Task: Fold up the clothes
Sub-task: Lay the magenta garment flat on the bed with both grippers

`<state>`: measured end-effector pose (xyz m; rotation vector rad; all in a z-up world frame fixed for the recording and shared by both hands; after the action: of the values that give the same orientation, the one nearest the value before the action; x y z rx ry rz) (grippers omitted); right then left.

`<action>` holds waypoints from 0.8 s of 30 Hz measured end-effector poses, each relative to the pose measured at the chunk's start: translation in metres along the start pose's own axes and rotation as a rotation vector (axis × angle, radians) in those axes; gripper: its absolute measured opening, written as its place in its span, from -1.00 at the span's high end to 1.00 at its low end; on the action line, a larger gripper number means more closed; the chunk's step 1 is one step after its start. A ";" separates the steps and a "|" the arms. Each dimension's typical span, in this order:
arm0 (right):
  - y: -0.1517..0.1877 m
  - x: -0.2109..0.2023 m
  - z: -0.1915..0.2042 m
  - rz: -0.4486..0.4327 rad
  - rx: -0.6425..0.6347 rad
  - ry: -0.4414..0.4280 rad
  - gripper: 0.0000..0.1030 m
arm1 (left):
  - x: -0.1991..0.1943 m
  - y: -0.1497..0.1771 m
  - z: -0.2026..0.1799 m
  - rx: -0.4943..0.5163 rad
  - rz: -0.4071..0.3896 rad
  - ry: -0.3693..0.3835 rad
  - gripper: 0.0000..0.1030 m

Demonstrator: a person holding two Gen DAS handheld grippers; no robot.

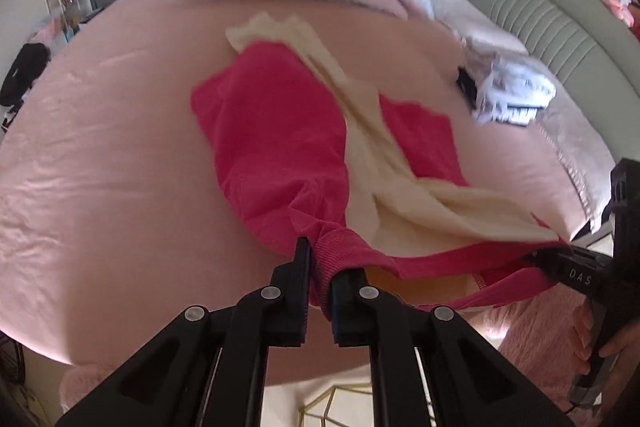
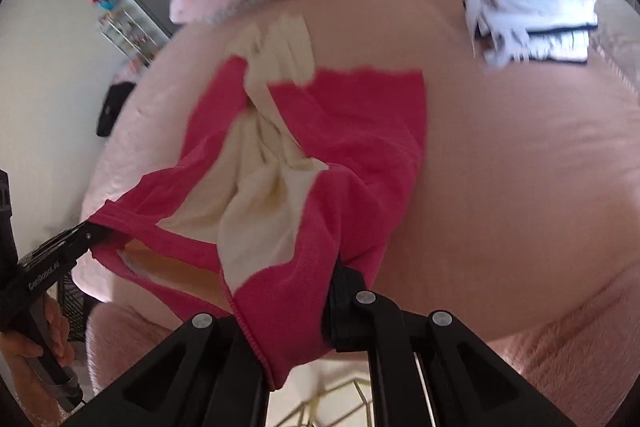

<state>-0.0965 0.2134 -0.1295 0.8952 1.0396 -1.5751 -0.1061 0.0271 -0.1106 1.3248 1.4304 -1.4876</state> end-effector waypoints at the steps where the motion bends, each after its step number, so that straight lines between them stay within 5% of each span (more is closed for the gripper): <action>1: 0.005 0.008 -0.004 0.034 -0.014 0.010 0.90 | 0.007 0.007 -0.002 0.010 0.014 -0.005 0.84; 7: 0.024 0.008 0.005 0.022 -0.205 0.171 0.85 | 0.029 0.030 0.006 -0.089 0.061 0.069 0.56; 13: 0.027 0.015 0.022 -0.005 -0.306 0.280 0.81 | 0.067 0.039 0.004 -0.188 0.135 0.111 0.52; 17: 0.029 0.029 0.017 0.126 -0.324 0.239 0.66 | 0.088 0.039 -0.008 -0.225 0.157 0.151 0.52; 21: 0.025 0.022 0.009 0.120 -0.286 0.158 0.66 | 0.070 0.035 -0.014 -0.225 0.012 0.061 0.90; 24: 0.012 0.007 0.003 0.068 -0.210 0.010 0.66 | 0.034 0.029 -0.006 -0.265 -0.127 0.036 0.90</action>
<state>-0.0861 0.2067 -0.1366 0.7867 1.1471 -1.3776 -0.0862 0.0333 -0.1502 1.1203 1.6963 -1.3032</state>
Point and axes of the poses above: each gripper's, at about its wrist camera, not at the fingertips, and x roughly the way its jaws point, z to its left, y to its underside, the point moved 3 cm from there along x, roughly the way its jaws point, and after that the axes turned 11 degrees about z, right-handed, at the moved point
